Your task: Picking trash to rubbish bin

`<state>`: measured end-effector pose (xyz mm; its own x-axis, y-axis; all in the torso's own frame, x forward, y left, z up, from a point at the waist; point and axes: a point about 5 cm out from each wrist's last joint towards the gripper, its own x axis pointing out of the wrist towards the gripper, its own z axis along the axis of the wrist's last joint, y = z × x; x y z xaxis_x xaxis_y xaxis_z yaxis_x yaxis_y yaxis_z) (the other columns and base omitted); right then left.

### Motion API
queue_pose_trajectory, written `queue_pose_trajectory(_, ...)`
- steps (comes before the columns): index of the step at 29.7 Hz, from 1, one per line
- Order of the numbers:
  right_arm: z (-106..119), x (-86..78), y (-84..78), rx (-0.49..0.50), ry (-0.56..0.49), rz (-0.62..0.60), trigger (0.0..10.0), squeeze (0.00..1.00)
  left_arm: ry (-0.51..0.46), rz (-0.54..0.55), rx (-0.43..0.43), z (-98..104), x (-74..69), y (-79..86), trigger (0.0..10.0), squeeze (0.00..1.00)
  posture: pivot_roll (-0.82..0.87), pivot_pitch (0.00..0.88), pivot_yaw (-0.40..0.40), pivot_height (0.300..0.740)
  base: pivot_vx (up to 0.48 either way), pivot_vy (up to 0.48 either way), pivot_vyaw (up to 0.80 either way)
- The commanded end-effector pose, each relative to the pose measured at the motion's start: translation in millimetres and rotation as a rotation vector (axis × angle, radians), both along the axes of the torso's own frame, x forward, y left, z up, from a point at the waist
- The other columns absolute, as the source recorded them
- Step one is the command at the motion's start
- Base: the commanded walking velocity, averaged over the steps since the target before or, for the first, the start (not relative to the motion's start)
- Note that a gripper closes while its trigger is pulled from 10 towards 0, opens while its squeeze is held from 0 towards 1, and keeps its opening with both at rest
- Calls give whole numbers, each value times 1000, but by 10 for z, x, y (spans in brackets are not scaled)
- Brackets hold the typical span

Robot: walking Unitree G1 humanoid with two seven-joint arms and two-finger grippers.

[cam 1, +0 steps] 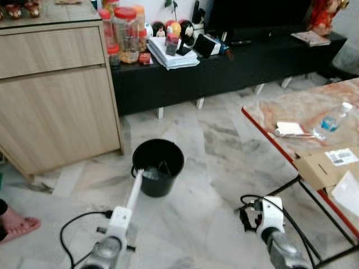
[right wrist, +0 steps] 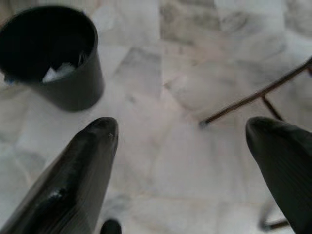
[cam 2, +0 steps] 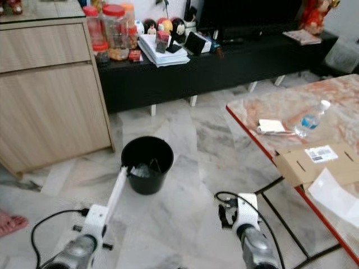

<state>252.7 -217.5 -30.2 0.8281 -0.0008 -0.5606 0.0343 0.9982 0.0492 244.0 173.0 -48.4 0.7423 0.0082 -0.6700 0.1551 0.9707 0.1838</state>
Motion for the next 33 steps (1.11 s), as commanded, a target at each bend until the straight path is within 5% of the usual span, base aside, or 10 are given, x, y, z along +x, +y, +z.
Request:
queue_pose_trajectory(1,3,11,23,15,-2,5,10000,0,10,10,18,-12,-25,73,10000,0,61,150,-160,740,371,0,0)
queue_pose_trajectory(19,95,136,149,36,-66,64,10000,0,-1,-7,35,11,-4,114,10000,0,75,146,-130,740,373,0,0)
queue_pose_trajectory(26,147,228,341,22,-67,217,10000,0,-18,-7,45,41,33,131,10000,0,76,138,-127,740,372,0,0)
queue_pose_trajectory(33,262,342,660,39,-109,439,10000,0,-158,-33,48,273,306,77,10000,0,76,130,-127,740,371,0,0)
